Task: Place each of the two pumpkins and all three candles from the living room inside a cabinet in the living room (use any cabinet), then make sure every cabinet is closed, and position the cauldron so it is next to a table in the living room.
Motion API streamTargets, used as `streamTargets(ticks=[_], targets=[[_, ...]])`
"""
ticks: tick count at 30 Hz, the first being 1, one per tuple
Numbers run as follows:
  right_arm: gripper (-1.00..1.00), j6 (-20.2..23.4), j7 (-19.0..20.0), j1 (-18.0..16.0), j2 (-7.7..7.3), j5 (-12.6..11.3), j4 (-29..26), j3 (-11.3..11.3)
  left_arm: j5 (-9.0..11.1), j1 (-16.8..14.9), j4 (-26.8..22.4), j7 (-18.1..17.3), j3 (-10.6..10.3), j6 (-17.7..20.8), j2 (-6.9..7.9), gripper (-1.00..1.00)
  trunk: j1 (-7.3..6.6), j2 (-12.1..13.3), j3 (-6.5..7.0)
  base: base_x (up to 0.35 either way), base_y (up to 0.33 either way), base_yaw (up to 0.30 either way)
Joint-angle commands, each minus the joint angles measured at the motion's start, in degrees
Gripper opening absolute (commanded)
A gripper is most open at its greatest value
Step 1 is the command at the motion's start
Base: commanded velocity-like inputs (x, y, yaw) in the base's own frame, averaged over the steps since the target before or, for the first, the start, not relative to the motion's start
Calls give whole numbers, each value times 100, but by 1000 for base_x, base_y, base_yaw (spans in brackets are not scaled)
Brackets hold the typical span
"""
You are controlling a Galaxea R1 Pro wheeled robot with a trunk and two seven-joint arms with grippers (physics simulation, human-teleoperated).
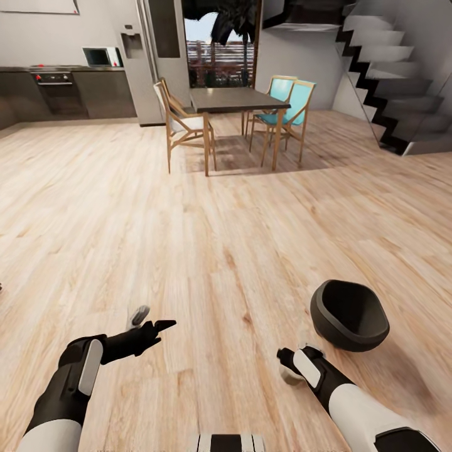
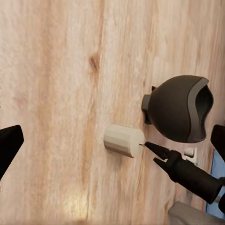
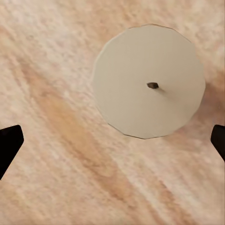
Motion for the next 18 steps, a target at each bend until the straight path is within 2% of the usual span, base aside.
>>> streamTargets(ticks=[1, 11, 18], targets=[[100, 0, -2, 0, -2, 2, 0, 0, 4, 0, 0, -8, 1, 1, 1, 100, 2, -2, -23, 0, 0, 0], [100, 8, -16, -19, -12, 5, 0, 0, 5, 0, 0, -25, 1, 1, 3, 100, 28, -15, -244, 0, 0, 0], [100, -4, -325, -32, -8, 0, 0, 0, 5, 0, 0, -24, 1, 1, 4, 100, 46, -24, -399, 0, 0, 0]])
